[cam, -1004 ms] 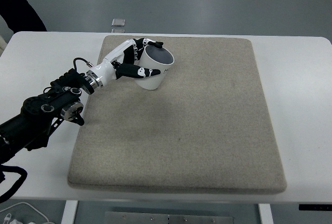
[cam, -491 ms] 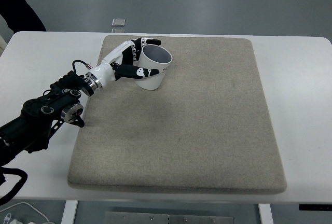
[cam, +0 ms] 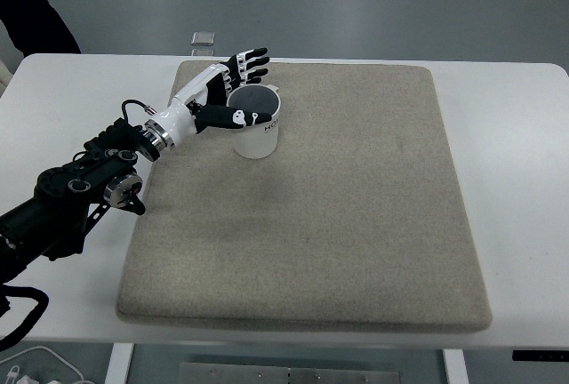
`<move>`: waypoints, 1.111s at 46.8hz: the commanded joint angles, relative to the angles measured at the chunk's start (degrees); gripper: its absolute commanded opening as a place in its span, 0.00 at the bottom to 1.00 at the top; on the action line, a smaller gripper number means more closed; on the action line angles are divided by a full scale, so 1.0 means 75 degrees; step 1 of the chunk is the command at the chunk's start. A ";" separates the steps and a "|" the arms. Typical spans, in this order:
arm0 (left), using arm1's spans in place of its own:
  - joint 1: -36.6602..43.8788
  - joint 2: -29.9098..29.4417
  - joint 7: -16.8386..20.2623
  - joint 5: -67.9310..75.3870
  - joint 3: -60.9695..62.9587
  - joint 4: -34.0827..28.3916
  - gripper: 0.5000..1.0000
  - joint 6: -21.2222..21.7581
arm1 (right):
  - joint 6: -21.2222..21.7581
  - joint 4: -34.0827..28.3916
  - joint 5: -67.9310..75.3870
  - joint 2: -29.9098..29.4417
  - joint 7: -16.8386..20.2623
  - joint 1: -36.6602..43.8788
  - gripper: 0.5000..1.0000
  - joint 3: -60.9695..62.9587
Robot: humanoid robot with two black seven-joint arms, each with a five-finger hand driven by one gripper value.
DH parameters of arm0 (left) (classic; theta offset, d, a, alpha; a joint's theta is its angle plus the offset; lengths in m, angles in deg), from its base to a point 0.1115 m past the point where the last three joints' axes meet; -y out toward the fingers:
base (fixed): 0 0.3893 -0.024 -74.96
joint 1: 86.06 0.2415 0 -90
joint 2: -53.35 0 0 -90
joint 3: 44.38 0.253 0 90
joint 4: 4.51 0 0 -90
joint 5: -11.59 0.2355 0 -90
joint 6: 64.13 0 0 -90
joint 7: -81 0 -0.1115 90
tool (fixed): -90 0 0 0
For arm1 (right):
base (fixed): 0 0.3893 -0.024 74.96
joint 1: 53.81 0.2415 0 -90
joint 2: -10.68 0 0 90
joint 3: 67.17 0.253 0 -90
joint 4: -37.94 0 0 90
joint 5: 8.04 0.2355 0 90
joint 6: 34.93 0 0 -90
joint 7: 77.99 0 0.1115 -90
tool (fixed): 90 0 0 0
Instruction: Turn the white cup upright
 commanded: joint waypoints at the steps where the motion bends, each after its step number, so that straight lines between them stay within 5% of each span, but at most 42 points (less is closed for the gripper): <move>1: -0.0011 0.0000 0.0000 0.0002 0.0000 0.0023 0.98 0.0000 | 0.0000 0.0000 0.0000 0.0000 -0.0004 0.0000 0.86 -0.0003; 30: -0.0420 -0.0105 0.0000 -0.0057 -0.0351 0.0316 0.98 0.0036 | 0.0000 0.0000 0.0000 0.0000 -0.0004 0.0000 0.86 -0.0003; 41: -0.1545 -0.0082 0.0000 -0.1579 -0.0222 -0.0820 0.97 0.0071 | 0.0000 0.0000 0.0000 0.0000 -0.0004 0.0000 0.86 -0.0003; 52: -0.1769 -0.0094 0.0000 -0.2646 -0.0234 -0.1055 0.96 0.0118 | 0.0000 0.0000 0.0000 0.0000 -0.0004 0.0000 0.86 -0.0003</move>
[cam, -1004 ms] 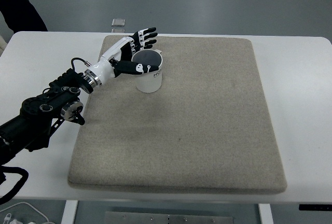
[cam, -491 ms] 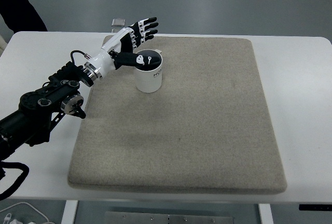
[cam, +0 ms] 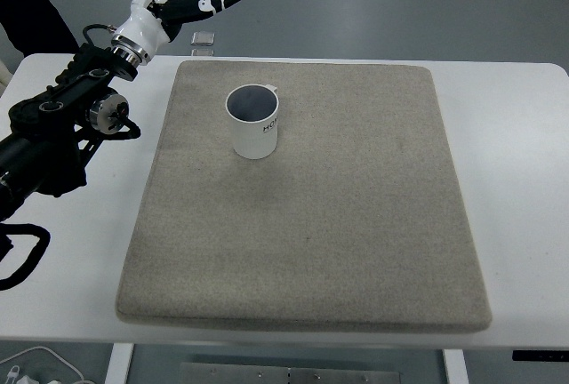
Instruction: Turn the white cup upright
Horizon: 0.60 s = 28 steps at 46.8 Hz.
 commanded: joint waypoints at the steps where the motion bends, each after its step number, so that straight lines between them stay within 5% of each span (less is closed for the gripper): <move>1: -0.0021 -0.0018 0.0000 -0.0317 -0.0055 -0.0050 0.97 0.0023 | 0.0000 0.0000 0.0000 0.0000 0.0010 0.0000 0.86 0.0000; 12: 0.0003 -0.0006 -0.0026 -0.1735 -0.0021 -0.0483 0.97 0.0000 | 0.0000 0.0000 0.0000 0.0000 -0.0002 0.0000 0.86 0.0000; 28: 0.0061 0.0006 -0.3011 -0.2462 -0.0149 -0.0612 0.98 0.0012 | 0.0000 0.0000 0.0000 0.0000 -0.0002 0.0000 0.86 0.0024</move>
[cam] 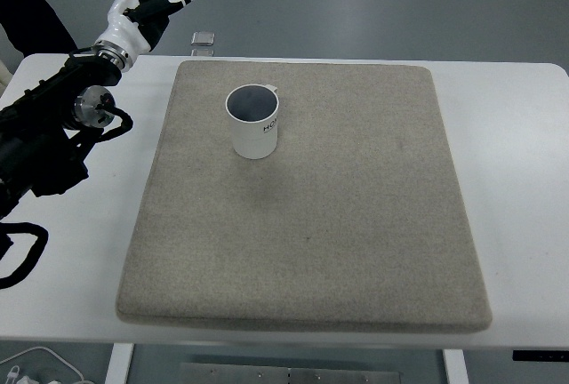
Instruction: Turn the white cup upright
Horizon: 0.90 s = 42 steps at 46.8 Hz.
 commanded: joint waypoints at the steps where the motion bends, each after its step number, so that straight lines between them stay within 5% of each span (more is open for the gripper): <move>1: 0.0013 0.0015 -0.0974 -0.0242 -0.0015 0.0015 0.98 0.0024 | 0.0000 0.0000 0.0000 0.0000 -0.0003 0.0000 0.86 -0.0001; 17: 0.0200 -0.0009 -0.1901 -0.1460 -0.0039 -0.0032 0.98 -0.0913 | 0.0000 0.0000 0.0000 0.0000 -0.0003 0.0000 0.86 -0.0001; 31: 0.0587 0.0026 -0.1785 -0.1789 -0.0683 -0.0734 0.99 -0.2003 | 0.0023 0.0000 0.0012 0.0000 0.0009 -0.0035 0.86 -0.0024; 42: 0.0587 0.0085 -0.1433 -0.1836 -0.0730 -0.0911 0.99 -0.2074 | 0.0035 0.0000 0.0023 0.0000 0.0009 -0.0035 0.86 0.0011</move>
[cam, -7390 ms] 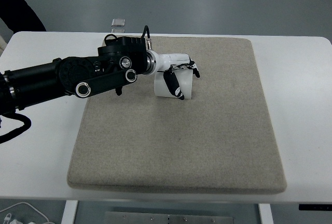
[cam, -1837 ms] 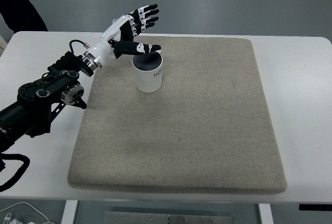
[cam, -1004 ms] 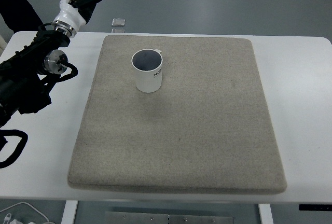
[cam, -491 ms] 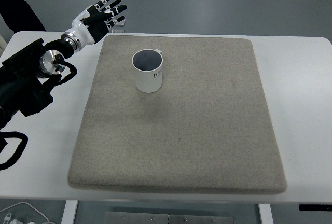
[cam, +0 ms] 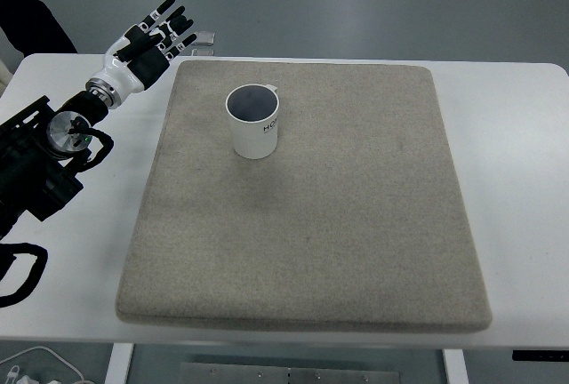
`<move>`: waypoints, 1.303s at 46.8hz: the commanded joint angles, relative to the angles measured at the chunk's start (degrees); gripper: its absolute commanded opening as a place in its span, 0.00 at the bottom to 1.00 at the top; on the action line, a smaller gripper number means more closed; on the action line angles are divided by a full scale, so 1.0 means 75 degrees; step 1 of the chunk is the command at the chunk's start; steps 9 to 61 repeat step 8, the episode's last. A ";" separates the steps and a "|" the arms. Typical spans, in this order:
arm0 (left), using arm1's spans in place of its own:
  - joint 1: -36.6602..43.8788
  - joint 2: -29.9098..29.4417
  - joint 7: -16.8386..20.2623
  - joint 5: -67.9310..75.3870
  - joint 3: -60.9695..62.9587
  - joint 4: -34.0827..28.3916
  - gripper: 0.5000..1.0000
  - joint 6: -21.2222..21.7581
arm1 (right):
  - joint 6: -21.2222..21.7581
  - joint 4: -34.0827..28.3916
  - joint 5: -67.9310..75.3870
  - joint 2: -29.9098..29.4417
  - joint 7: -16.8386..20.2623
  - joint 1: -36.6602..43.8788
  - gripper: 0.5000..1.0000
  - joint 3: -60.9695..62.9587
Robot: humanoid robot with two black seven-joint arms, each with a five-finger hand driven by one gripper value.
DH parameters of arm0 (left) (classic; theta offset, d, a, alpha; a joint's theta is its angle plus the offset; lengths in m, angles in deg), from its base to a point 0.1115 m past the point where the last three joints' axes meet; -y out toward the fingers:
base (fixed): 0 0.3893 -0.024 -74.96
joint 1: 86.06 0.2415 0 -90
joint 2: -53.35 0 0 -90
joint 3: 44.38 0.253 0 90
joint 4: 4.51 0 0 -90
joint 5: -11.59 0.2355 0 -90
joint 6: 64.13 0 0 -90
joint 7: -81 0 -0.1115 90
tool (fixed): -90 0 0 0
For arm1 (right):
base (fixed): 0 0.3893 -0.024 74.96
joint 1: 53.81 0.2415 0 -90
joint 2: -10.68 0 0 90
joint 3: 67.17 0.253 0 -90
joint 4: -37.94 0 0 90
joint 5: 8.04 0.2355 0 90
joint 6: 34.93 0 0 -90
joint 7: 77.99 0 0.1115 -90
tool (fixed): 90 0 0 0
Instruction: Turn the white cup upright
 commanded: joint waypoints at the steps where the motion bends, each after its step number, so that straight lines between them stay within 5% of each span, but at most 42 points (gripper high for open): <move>1: 0.0001 0.0013 0.0148 -0.0030 -0.0012 -0.0003 0.99 0.0002 | -0.0001 0.0000 0.0002 0.0000 -0.0008 0.0001 0.86 0.0005; 61: 0.0001 0.0106 0.0195 -0.0159 0.0023 -0.0003 0.99 0.0013 | -0.0001 0.0000 0.0002 0.0000 -0.0008 0.0012 0.86 0.0005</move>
